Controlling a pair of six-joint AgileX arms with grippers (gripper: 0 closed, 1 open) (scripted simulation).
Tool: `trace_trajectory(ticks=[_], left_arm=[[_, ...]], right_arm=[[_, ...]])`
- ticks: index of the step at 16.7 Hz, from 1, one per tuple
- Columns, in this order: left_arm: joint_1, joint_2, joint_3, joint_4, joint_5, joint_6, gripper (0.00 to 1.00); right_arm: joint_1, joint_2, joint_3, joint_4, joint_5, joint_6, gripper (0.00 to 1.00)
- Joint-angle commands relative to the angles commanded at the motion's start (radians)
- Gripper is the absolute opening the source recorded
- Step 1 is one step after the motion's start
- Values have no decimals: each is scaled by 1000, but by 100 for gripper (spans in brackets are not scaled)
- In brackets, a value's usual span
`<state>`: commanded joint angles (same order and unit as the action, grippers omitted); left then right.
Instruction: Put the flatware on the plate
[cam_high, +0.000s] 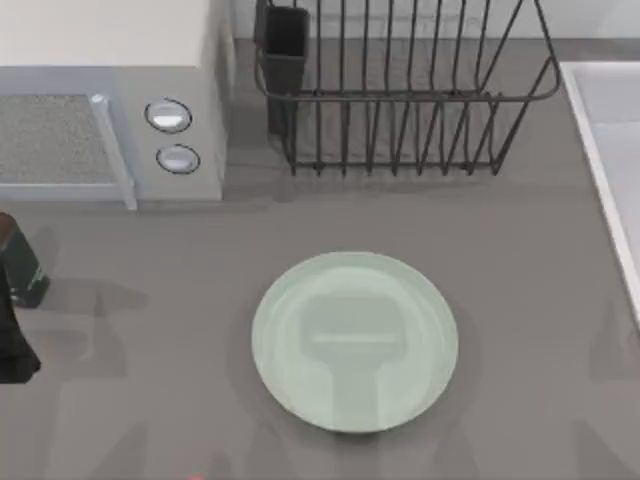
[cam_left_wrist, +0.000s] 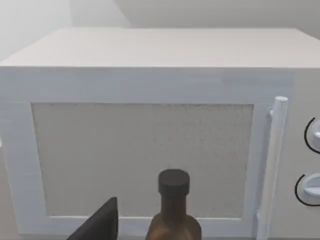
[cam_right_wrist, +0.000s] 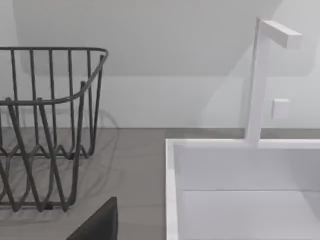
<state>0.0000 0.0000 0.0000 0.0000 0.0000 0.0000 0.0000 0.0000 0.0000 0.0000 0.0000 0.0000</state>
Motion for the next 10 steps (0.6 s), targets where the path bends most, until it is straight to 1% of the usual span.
trace_trajectory(ticks=[3,5,7,10], left_arm=[[0,0,0,0,0,0,100],[0,0,0,0,0,0,100],[0,0,0,0,0,0,100],[0,0,0,0,0,0,100]], right_arm=[[-5,11,9,-9,0,-11,100],[-25,63,50,-51,-1,-65,100],[-56,154,115,-121,-3,-160,100],[-121,349,239,-270,-7,-379,100]])
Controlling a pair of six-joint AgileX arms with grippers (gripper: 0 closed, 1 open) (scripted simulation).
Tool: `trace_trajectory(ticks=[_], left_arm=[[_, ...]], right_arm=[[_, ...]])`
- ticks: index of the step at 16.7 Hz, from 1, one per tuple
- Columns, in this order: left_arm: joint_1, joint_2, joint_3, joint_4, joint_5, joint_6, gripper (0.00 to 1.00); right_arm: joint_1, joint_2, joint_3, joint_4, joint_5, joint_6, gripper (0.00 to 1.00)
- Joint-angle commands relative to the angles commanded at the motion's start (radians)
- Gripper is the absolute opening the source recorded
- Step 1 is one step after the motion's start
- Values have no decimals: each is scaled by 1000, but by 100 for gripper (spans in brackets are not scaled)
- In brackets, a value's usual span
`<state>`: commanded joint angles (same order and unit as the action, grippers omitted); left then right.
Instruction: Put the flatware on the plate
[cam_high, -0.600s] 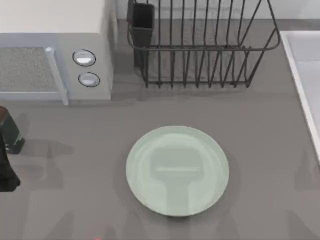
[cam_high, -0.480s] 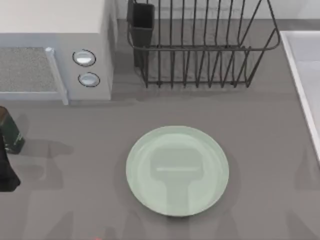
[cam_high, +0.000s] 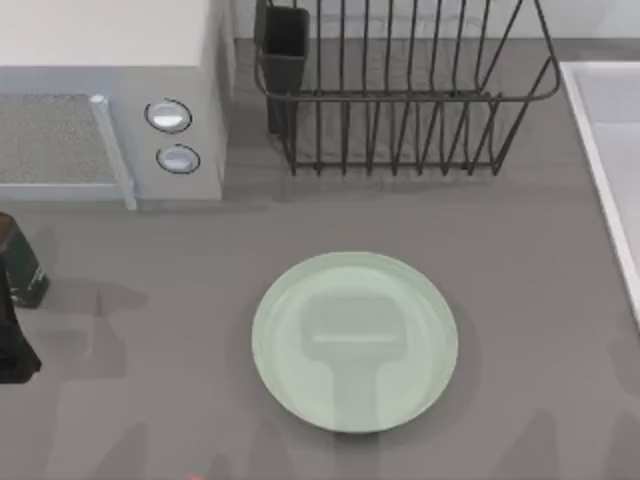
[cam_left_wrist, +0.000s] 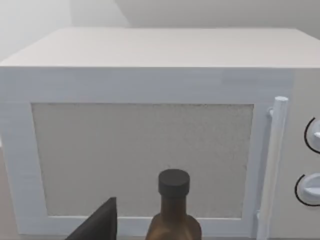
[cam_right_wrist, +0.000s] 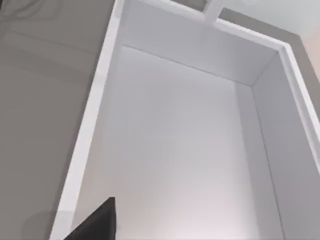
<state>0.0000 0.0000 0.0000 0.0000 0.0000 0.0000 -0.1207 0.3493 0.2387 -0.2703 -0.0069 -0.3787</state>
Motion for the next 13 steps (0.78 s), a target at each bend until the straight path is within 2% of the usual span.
trace_trajectory(ticks=[8,13], left_arm=[[0,0,0,0,0,0,100],[0,0,0,0,0,0,100]], right_arm=[[-213,649,363,-490,5,-779,100],[-322,937,557,-710,7,-1121,100]])
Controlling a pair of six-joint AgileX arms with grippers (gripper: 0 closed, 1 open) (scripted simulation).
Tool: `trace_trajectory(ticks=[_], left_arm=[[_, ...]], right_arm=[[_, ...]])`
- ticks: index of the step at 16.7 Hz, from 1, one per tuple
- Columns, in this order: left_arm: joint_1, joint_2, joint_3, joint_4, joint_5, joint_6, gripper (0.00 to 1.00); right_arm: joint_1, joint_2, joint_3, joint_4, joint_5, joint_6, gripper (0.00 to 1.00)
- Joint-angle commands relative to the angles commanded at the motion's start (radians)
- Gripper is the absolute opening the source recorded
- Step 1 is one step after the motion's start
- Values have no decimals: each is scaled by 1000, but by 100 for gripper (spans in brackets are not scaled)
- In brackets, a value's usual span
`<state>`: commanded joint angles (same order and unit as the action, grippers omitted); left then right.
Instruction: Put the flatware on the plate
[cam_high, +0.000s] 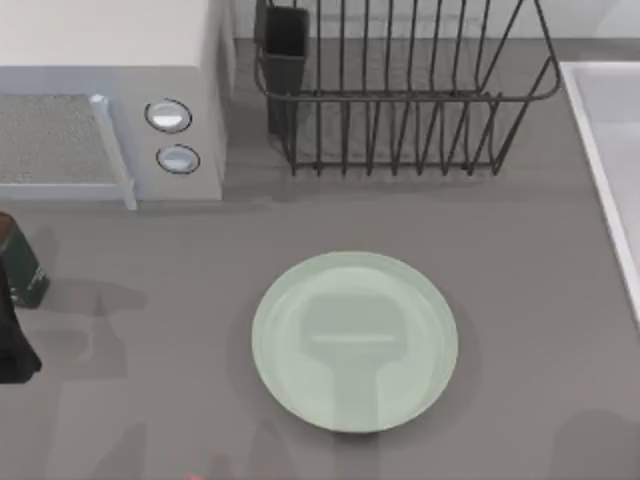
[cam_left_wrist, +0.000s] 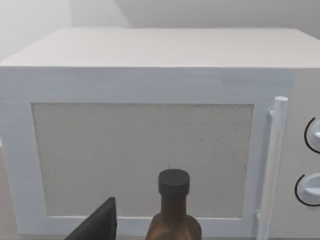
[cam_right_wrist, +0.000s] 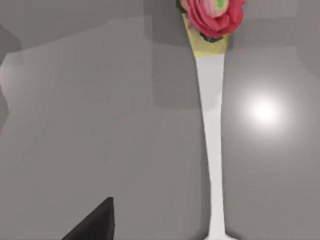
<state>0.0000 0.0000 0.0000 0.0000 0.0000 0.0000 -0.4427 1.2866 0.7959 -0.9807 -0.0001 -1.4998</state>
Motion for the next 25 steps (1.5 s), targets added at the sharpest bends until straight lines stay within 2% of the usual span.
trace_trajectory(ticks=[4,11,20,25], left_arm=[[0,0,0,0,0,0,100],[0,0,0,0,0,0,100],[0,0,0,0,0,0,100],[0,0,0,0,0,0,100]], right_arm=[[-42,104,85,-77,-4,-125,100],[-40,116,77,-64,-4,-130,100],[-39,305,-137,346,-5,-123,100],[-38,330,-165,392,-5,-123,100]])
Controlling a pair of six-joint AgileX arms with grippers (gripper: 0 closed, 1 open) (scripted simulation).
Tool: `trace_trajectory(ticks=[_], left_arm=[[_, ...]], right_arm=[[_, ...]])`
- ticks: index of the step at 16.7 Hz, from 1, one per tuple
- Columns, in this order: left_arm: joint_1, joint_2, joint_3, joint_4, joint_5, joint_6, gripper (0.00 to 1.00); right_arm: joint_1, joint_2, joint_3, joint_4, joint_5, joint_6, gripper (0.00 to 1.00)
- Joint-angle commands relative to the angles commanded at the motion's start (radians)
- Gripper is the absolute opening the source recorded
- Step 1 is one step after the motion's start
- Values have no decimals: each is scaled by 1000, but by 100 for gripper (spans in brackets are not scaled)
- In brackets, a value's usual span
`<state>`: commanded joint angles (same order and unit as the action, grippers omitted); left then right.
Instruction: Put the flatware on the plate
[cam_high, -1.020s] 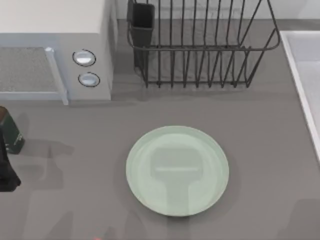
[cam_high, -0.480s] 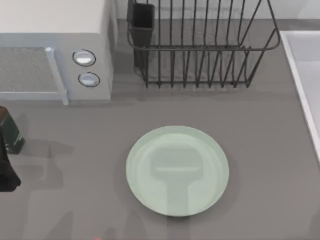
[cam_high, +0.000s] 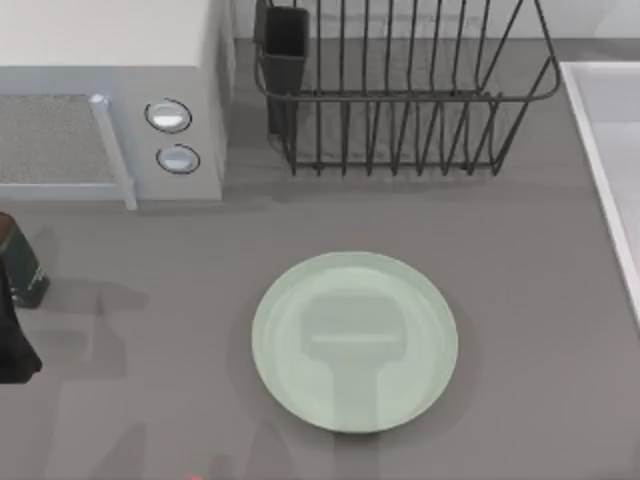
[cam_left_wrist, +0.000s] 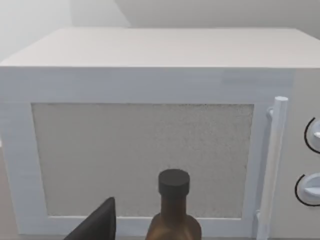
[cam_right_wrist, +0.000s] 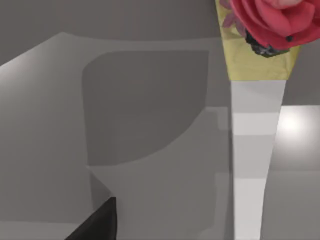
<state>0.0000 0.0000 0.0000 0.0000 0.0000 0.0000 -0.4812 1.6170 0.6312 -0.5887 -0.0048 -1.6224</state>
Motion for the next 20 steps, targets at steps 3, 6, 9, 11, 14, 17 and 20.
trace_trajectory(ticks=[3,6,9,11,14,17,20], left_arm=[[0,0,0,0,0,0,100],[0,0,0,0,0,0,100],[0,0,0,0,0,0,100],[0,0,0,0,0,0,100],[0,0,0,0,0,0,100],[0,0,0,0,0,0,100],[0,0,0,0,0,0,100]], right_arm=[[0,0,0,0,0,0,85],[0,0,0,0,0,0,62],[0,0,0,0,0,0,40],[0,0,0,0,0,0,25],[0,0,0,0,0,0,2],[0,0,0,0,0,0,0],[0,0,0,0,0,0,0]])
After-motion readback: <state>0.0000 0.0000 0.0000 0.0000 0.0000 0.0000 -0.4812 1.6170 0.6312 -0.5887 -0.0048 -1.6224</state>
